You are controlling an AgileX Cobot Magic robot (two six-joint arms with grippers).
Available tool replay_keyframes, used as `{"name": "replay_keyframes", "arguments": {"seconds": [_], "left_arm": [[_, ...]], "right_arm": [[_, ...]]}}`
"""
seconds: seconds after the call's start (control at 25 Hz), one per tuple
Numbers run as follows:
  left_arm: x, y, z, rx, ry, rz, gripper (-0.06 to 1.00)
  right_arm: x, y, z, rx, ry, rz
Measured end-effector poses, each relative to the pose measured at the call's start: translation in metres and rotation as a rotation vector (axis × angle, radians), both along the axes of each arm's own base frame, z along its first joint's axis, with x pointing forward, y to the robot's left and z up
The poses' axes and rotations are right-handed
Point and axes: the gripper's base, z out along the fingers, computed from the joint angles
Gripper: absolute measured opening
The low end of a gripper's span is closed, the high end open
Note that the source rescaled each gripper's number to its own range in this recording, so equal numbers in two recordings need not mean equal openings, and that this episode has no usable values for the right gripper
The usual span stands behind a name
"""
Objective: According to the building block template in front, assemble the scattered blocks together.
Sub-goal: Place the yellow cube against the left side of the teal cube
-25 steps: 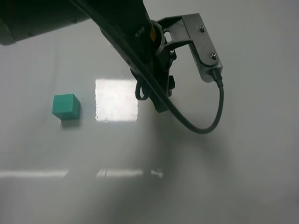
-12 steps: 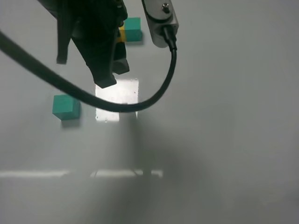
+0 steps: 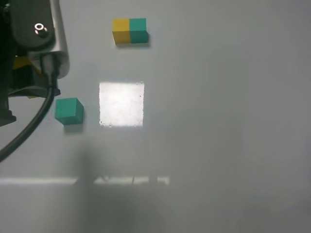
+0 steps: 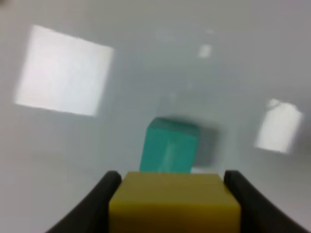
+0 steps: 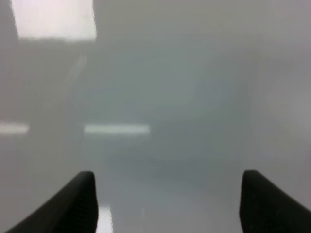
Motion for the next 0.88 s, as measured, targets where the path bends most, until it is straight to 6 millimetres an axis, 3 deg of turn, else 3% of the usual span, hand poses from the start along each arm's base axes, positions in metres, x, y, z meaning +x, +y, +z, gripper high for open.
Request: {"name": "replay_keyframes", "arguments": {"seconds": [0.4,0.88], "left_arm": [[-0.003,0.067,-0.027,0.06,0.033,0.186,0.0],[0.026,0.088,-0.057,0.107,0.001,0.193,0.0]], "right_arm": [[0.0,0.0,0.0,0.0,0.0,0.0],[0.0,0.0,0.0,0.0,0.0,0.0]]}}
